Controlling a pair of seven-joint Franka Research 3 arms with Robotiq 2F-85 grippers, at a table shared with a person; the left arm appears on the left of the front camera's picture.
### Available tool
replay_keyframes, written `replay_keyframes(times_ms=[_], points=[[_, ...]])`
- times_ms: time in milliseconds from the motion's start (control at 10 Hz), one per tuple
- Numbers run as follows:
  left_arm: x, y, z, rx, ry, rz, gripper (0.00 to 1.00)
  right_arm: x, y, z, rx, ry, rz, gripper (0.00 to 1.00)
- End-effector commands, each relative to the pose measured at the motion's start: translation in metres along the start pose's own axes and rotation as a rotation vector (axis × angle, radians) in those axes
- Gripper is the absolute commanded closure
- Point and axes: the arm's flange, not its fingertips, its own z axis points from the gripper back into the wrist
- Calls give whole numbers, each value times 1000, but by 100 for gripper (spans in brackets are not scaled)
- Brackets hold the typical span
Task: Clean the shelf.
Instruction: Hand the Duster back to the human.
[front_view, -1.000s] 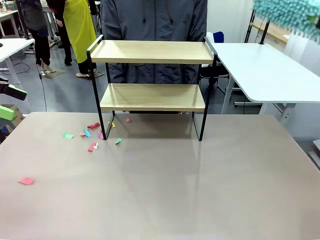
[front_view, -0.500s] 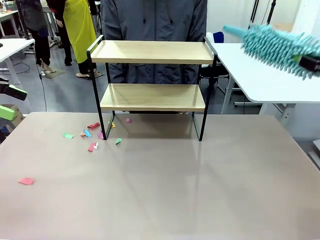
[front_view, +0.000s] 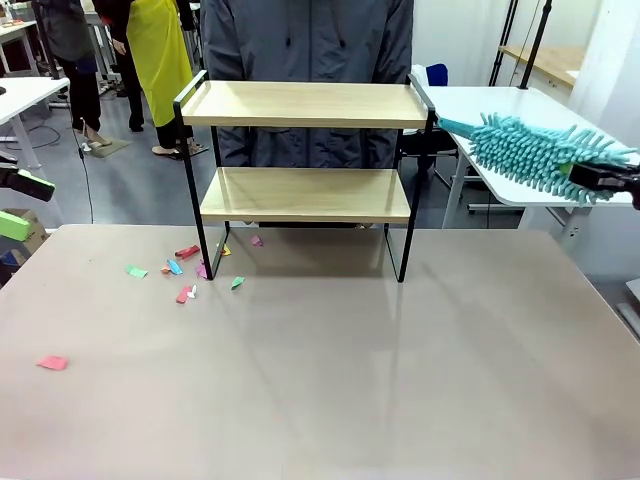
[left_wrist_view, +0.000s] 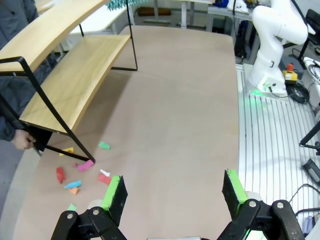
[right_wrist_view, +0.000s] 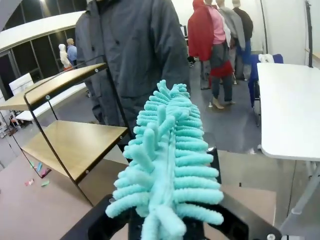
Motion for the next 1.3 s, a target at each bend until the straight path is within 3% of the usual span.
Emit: replay_keyframes(times_ms=[0,100,1200], points=[[1,1,0,-3,-27,-18,0,-36,37,9,-157,20,72,84],[1,1,0,-3,-27,-18,0,0,0,0,0,0,0,84],[1,1,0,-3,-27,-18,0,0,0,0,0,0,0,84]])
